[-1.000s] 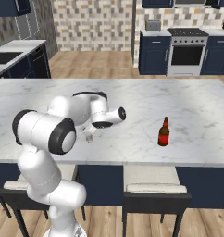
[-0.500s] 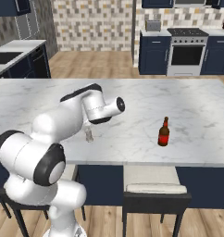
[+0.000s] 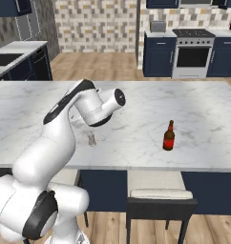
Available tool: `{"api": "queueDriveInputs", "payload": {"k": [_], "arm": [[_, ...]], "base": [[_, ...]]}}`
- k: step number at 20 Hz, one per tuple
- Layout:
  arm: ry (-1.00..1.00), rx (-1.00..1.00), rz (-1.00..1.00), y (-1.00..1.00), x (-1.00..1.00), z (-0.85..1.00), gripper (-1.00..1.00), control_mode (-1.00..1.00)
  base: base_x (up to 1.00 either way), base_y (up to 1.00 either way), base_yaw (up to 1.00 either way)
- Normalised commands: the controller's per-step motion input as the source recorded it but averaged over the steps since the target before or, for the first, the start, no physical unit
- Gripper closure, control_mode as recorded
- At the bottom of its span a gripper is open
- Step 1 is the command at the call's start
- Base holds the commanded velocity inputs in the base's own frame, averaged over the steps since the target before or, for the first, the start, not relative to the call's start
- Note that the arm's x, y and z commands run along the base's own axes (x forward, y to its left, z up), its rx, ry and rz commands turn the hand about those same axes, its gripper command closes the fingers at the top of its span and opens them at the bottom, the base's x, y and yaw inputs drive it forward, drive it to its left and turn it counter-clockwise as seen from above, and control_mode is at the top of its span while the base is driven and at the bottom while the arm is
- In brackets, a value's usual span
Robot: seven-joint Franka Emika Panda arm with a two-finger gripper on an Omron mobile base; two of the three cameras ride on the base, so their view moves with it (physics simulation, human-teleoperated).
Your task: Get the candle and the beer from the cabinet and move them to the dining counter.
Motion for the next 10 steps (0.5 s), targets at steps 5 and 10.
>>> {"api": "queueDriveInputs", "payload": {"k": [5,10], "arm": [[-0.05,0.00,0.00,0.18,-0.99,0.52,-1.00,-1.00],[-0.05,0.00,0.00,0.27,-0.98,0.25,-1.00,-1.00]], "base": [[0.00,0.00,0.00],[0.00,0.00,0.00]]}}
